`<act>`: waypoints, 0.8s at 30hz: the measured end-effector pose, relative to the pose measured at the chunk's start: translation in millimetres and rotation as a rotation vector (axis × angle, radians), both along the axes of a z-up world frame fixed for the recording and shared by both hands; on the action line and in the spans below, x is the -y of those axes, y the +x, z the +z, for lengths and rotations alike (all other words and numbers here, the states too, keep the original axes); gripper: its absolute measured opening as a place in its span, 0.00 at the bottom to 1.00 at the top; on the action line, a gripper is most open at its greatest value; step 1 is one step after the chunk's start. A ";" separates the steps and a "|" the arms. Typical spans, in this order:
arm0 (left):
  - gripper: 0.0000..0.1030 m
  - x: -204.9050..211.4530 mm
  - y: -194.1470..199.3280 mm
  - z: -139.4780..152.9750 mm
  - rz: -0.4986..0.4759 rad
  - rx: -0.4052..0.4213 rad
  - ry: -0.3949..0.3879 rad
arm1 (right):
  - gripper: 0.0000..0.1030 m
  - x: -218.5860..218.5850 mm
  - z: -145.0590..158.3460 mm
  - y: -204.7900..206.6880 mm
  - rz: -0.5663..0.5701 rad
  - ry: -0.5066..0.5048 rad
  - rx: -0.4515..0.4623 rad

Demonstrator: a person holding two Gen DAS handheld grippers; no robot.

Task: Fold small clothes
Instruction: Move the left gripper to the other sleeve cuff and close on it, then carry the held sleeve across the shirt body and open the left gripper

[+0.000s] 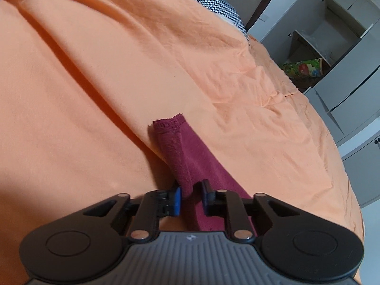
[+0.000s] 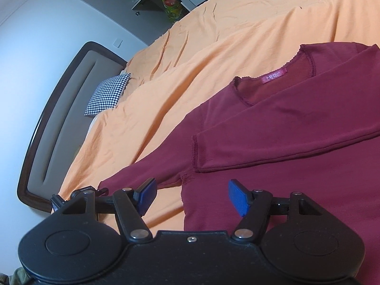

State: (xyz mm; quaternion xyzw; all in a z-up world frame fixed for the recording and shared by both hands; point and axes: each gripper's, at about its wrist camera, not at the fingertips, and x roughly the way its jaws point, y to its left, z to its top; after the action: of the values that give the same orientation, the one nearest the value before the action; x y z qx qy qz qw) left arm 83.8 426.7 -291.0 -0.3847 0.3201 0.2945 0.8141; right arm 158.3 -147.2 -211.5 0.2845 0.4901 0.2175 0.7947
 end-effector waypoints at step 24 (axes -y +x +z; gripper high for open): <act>0.06 376.4 66.8 43.1 -1.110 0.058 0.462 | 0.68 86.7 -12.5 -2.1 -0.234 0.101 -0.057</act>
State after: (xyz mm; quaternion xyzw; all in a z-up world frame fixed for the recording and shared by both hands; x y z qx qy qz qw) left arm 150.6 50.4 -247.9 0.0188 0.3786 -0.1232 0.9171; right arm 156.2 -233.9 -224.0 0.3856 0.4644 0.1396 0.7849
